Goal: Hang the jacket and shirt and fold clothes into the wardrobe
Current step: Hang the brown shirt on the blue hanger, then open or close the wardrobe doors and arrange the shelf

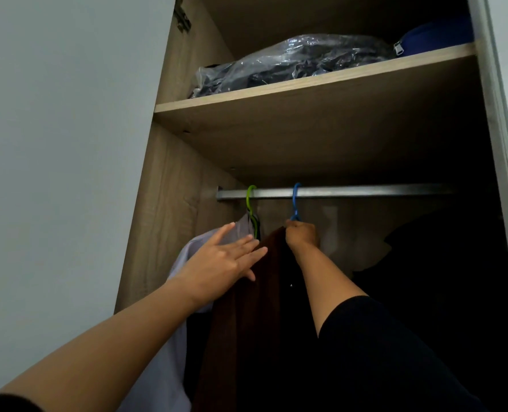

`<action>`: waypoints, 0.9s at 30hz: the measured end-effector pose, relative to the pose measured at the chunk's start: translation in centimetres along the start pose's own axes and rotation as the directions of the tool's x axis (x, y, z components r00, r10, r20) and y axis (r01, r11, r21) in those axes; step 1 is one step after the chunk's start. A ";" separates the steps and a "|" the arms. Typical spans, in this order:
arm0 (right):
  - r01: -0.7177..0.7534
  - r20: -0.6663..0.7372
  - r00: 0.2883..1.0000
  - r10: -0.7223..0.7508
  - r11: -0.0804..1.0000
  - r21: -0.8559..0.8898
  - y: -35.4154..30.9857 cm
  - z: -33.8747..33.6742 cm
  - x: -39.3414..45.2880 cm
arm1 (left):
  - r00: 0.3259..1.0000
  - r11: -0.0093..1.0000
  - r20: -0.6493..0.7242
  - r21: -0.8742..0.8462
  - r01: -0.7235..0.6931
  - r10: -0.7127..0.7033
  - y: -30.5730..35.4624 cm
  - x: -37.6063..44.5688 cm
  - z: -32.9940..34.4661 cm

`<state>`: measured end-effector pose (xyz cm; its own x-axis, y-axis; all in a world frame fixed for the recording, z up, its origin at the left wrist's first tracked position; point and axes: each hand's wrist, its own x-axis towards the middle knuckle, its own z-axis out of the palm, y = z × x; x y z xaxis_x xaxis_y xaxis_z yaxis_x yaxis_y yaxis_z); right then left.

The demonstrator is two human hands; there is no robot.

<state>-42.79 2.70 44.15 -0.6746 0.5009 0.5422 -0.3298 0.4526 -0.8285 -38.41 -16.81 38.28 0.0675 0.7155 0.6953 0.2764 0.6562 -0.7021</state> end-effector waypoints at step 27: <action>0.716 0.153 0.689 -0.708 0.633 -0.295 -9.0 3.4 -28.1 | 0.879 0.892 0.197 0.236 0.386 -0.433 -6.7 -15.7 -27.0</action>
<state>-23.06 -17.99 35.91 -0.3328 -0.0885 0.9388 -0.4971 0.8625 -0.0949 -15.41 -38.88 36.24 -0.2497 0.3921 0.8854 0.0463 0.9182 -0.3935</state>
